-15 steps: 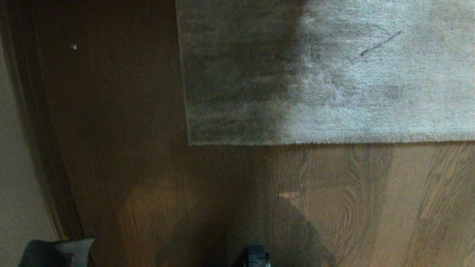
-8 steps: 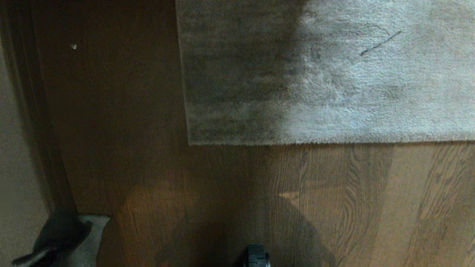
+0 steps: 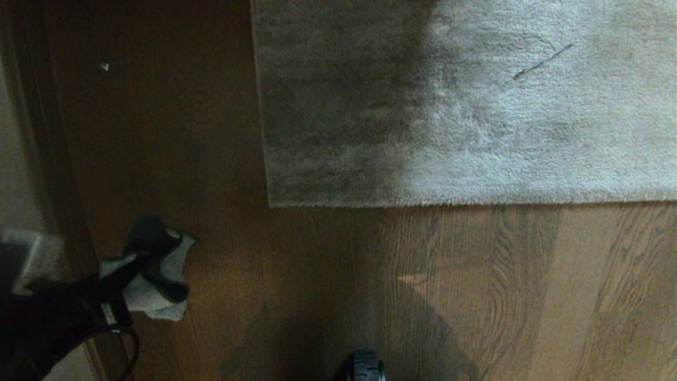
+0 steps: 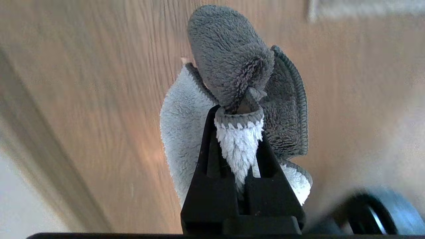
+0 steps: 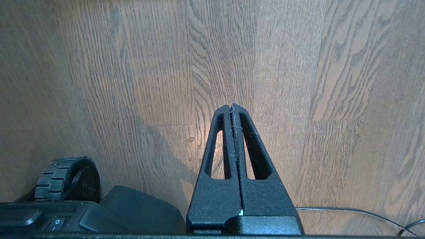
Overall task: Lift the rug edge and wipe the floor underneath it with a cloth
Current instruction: Put down the rag
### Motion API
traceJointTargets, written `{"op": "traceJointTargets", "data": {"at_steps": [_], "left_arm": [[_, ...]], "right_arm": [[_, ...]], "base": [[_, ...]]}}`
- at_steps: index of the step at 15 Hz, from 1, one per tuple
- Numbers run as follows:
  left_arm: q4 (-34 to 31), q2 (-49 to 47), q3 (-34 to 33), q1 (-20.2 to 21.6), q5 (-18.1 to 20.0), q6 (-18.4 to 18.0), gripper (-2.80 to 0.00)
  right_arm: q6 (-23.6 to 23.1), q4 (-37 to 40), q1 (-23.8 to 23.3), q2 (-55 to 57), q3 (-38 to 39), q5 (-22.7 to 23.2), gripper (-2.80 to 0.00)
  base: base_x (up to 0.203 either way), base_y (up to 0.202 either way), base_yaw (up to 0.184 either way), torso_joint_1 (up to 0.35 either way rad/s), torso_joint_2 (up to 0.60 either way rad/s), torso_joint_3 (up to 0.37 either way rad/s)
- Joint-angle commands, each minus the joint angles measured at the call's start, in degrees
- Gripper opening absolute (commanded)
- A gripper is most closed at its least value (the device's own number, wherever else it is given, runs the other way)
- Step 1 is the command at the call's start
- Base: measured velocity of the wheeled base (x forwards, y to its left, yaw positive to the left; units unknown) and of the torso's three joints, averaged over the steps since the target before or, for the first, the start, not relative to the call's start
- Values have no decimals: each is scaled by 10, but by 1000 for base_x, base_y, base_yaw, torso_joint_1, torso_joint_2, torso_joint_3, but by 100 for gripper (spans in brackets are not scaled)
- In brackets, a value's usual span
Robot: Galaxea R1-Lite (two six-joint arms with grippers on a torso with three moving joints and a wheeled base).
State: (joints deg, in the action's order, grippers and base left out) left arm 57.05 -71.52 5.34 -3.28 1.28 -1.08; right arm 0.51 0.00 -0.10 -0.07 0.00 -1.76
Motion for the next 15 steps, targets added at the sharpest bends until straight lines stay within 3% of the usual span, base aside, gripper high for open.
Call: {"op": "traceJointTargets", "data": {"at_steps": [1, 4, 5, 15], "left_arm": [[157, -162, 0, 2, -8, 0, -280], [305, -261, 6, 3, -21, -1, -280], [327, -274, 13, 3, -27, -7, -280], [329, -318, 56, 9, -52, -11, -280]], "right_arm": [[0, 0, 0, 1, 0, 0, -280], [0, 0, 0, 1, 0, 0, -280], [0, 0, 0, 1, 0, 0, -280], [0, 0, 0, 1, 0, 0, -280]], "base": [[0, 0, 0, 0, 0, 0], [0, 0, 0, 0, 0, 0], [0, 0, 0, 0, 0, 0], [0, 0, 0, 0, 0, 0]]}}
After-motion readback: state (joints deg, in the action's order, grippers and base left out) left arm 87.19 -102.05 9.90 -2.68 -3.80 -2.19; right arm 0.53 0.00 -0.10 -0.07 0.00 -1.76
